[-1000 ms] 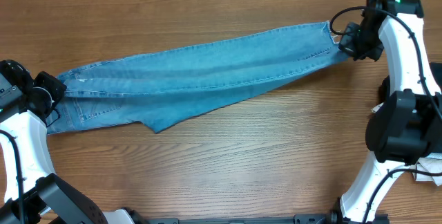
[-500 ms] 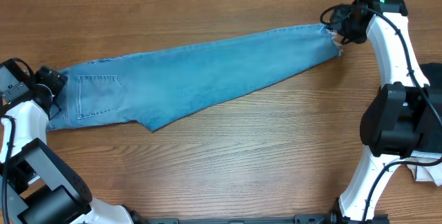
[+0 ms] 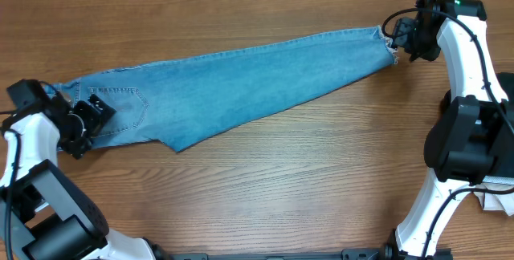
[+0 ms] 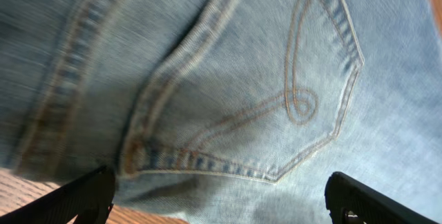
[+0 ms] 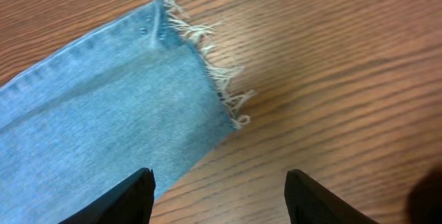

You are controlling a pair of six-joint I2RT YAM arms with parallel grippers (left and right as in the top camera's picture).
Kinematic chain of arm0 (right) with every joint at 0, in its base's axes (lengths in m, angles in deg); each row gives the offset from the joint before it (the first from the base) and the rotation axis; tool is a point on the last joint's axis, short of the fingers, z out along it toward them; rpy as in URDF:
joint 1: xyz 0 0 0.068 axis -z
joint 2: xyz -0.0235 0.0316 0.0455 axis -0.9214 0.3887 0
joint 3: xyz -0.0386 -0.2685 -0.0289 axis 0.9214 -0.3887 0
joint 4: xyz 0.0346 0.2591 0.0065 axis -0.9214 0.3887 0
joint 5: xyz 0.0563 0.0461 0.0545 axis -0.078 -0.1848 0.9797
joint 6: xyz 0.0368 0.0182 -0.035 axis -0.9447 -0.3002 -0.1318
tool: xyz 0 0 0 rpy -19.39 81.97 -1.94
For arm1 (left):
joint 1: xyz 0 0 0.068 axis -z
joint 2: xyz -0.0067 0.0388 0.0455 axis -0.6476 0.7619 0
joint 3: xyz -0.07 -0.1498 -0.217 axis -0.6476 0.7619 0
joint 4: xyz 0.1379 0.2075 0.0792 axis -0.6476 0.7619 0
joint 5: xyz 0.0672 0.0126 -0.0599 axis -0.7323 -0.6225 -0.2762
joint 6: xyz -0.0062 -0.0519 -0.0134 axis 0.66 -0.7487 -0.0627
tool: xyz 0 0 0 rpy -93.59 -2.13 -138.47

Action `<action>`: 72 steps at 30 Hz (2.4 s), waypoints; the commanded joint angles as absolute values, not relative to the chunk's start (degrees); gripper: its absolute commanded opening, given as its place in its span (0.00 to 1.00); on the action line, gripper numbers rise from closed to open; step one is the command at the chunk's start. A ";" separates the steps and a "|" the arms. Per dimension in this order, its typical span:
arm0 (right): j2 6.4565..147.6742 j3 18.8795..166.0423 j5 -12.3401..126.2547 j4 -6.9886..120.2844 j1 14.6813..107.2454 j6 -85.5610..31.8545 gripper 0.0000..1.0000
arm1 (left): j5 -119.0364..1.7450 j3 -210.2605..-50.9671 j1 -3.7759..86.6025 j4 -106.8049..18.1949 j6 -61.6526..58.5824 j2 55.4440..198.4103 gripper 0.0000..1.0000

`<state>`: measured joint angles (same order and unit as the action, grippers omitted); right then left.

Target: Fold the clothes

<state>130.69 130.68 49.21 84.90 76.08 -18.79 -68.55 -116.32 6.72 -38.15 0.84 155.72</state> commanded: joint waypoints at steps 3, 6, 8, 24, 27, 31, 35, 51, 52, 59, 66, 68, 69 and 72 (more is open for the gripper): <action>136.44 130.33 52.58 82.97 76.38 -19.53 0.66 | -75.04 -116.36 14.32 -34.24 4.97 156.10 1.00; 140.61 130.33 54.17 79.37 76.41 -18.85 0.67 | -76.66 -116.12 16.99 -33.65 4.92 156.12 1.00; 141.79 130.33 54.13 75.65 76.14 -18.90 0.79 | -76.61 -116.12 17.56 -33.32 4.62 156.12 1.00; 145.18 130.39 37.56 106.41 80.14 -25.06 0.04 | -85.64 -116.12 15.00 -34.55 6.45 156.12 1.00; 145.16 130.39 37.58 114.38 79.97 -26.13 0.04 | -84.26 -116.12 12.49 -36.93 6.45 156.12 1.00; 143.22 130.39 38.06 116.09 78.74 -26.07 0.12 | -82.97 -116.12 12.09 -37.21 6.48 156.12 1.00; 136.46 130.42 38.04 115.43 78.77 -26.07 0.54 | -81.73 -116.12 12.09 -37.19 6.48 156.12 1.00; 133.64 122.44 52.44 100.53 78.72 -0.45 0.60 | -80.22 -116.12 12.11 -36.49 6.43 156.12 1.00; 133.64 121.04 52.44 98.21 78.72 -0.43 0.62 | -80.22 -116.12 12.11 -36.43 6.43 156.12 1.00; 133.66 119.03 52.53 93.36 78.72 5.10 0.67 | -80.24 -116.12 12.11 -36.27 6.43 156.12 1.00; 133.66 113.96 55.68 91.17 78.77 10.30 0.77 | -80.24 -116.12 12.11 -36.27 6.43 156.12 1.00; 133.66 113.78 55.66 91.02 78.77 11.29 0.75 | -80.22 -116.12 12.09 -36.27 6.41 156.12 1.00; 133.66 113.78 55.63 90.86 78.77 11.29 0.71 | -80.22 -116.12 12.09 -36.29 6.43 156.12 1.00; 133.66 113.78 54.43 90.32 78.77 11.27 0.22 | -80.22 -116.12 12.09 -36.29 6.43 156.12 1.00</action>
<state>133.40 114.92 54.08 90.71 79.05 10.85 -80.90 -116.23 12.14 -36.32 5.12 155.72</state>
